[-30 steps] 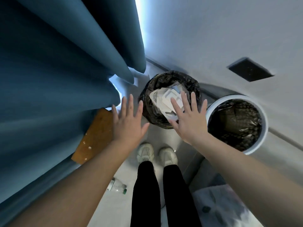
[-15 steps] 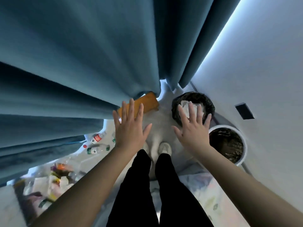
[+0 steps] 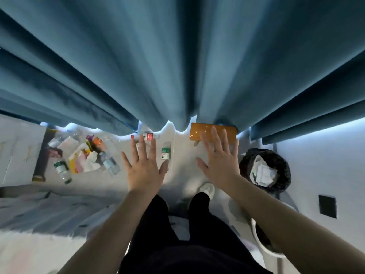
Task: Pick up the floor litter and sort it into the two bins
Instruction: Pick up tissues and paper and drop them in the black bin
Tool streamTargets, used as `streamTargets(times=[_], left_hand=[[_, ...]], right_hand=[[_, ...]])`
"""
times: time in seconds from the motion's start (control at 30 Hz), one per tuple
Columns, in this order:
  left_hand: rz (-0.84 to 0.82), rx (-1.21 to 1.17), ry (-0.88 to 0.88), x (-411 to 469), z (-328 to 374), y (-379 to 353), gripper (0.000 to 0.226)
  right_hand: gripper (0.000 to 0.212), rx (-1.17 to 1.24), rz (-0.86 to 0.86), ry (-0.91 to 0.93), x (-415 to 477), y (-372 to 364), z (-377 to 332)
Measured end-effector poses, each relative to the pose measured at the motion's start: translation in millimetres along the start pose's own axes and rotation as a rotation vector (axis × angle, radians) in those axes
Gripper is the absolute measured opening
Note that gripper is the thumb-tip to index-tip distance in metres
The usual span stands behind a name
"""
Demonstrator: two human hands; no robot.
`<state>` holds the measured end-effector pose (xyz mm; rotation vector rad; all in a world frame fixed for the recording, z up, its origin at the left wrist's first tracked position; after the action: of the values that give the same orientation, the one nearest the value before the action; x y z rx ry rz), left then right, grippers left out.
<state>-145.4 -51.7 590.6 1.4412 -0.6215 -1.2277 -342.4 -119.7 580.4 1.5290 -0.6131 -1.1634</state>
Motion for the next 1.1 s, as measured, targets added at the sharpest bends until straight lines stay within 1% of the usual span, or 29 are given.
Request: streamTargets(times=[0.07,0.17,0.27,0.37,0.47,0.57,0.63,0.77,0.93,1.1], left_hand=[[0.007,-0.039,0.066,-3.7,-37.6,3.4,0.074],[-0.003,-0.074,0.132,-6.6,-92.5,5.9,0.075],[-0.016,-0.132,0.175,-6.4,-152.3,6.5,0.074],[0.001,-0.164,0.178,-2.1,-218.1,15.8,0.074],[0.014,-0.131,0.173,2.8,-287.5,30.1,0.074],[0.022,-0.127,0.242,1.3,-360.3,40.5,0.074],[0.007,-0.146,0.296,1.9,-400.5,39.4,0.075],[-0.046,-0.215,0.357,12.7,-451.6,27.1,0.078],[-0.135,-0.205,0.429,35.6,-494.5,4.2,0.079],[-0.212,-0.235,0.536,65.6,-541.0,-17.7,0.082]], right_hand=[[0.075,-0.023,0.021,0.065,11.6,9.5,-35.0],[0.075,-0.071,0.059,0.113,27.0,21.6,-89.5],[0.074,-0.123,0.068,0.158,37.4,30.9,-151.5],[0.073,-0.144,0.068,0.173,45.8,34.3,-217.6],[0.076,-0.140,0.018,0.177,57.3,30.9,-284.0],[0.078,-0.131,-0.039,0.229,72.3,26.8,-349.1],[0.079,-0.117,-0.042,0.255,84.3,27.4,-384.1],[0.077,-0.163,-0.056,0.319,113.0,23.1,-433.6],[0.077,-0.223,-0.083,0.457,158.0,8.0,-485.2],[0.079,-0.303,-0.190,0.533,215.8,-17.1,-537.5]])
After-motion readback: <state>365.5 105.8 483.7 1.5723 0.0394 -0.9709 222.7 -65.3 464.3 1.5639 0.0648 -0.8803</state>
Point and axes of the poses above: each hand's wrist, its own x-axis towards the middle knuckle, its own y-axis out of the back of the hand, z = x × y, the point moved 8 cm from there along x, towards the middle knuckle, and after that the axes turned 13 degrees about -x, right-handed, at the moved point
